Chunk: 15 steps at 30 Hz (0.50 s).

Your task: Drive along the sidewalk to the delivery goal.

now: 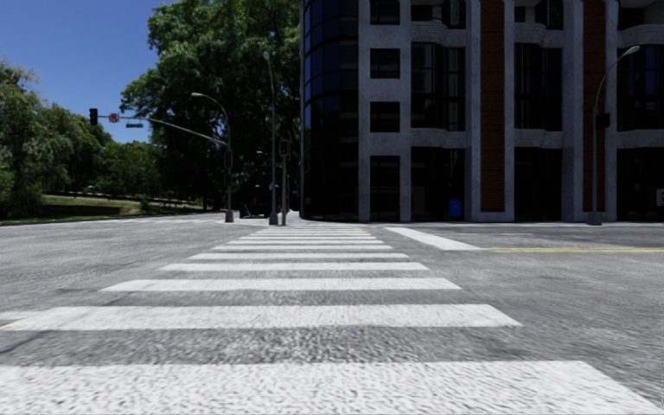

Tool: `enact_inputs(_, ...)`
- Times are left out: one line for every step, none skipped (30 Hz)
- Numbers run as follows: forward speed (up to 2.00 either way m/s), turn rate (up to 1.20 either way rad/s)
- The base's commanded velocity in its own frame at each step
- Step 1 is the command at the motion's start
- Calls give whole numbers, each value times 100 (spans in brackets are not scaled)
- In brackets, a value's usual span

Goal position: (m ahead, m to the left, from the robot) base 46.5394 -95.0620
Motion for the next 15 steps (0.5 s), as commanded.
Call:
enact_inputs(140, 8)
enact_inputs(140, 8)
enact_inputs(144, 5)
enact_inputs(144, 5)
enact_inputs(200, 0)
enact_inputs(200, 0)
enact_inputs(200, 0)
enact_inputs(200, 0)
enact_inputs(200, 0)
enact_inputs(200, 0)
enact_inputs(200, 0)
enact_inputs(200, 0)
enact_inputs(200, 0)
enact_inputs(200, 0)
enact_inputs(200, 0)
